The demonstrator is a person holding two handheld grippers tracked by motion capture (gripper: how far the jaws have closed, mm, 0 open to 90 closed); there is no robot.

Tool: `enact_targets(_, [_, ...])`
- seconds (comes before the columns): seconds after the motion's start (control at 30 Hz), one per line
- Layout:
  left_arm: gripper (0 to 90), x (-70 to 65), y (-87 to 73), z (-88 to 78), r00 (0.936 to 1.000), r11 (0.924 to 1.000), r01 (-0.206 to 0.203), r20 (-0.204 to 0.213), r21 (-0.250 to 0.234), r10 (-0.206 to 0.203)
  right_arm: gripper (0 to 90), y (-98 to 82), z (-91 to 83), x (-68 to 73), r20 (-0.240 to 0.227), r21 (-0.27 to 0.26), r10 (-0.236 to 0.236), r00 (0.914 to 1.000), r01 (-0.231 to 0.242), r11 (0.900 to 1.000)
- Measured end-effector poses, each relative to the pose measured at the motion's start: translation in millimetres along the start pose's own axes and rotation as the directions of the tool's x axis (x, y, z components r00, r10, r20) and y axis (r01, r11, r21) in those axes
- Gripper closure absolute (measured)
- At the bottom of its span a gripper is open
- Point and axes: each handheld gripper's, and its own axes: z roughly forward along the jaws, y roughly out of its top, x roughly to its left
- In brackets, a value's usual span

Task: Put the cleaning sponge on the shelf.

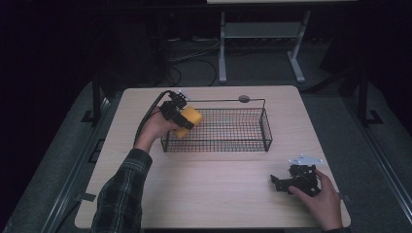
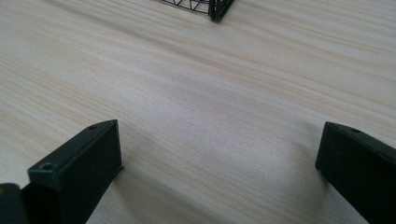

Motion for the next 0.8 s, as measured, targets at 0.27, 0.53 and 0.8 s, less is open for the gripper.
enact_targets(0.27, [24.8,2.1,-2.9,12.2,0.9999,0.9998,0.014,-0.008,0.015,-0.014,0.0,0.0,0.0,0.0,0.000,0.000,0.000,1.0000,0.000,1.000])
enact_targets(0.53, [24.8,5.6,-8.6,22.8,0.9990,0.9986,0.044,-0.006,0.029,-0.043,0.0,0.0,0.0,0.0,0.000,0.000,0.000,1.0000,0.000,1.000])
enact_targets(0.8, [24.8,6.2,-12.3,29.7,0.9987,0.9971,0.050,-0.014,0.057,-0.049,0.0,0.0,0.0,0.0,0.000,0.000,0.000,1.0000,0.000,1.000])
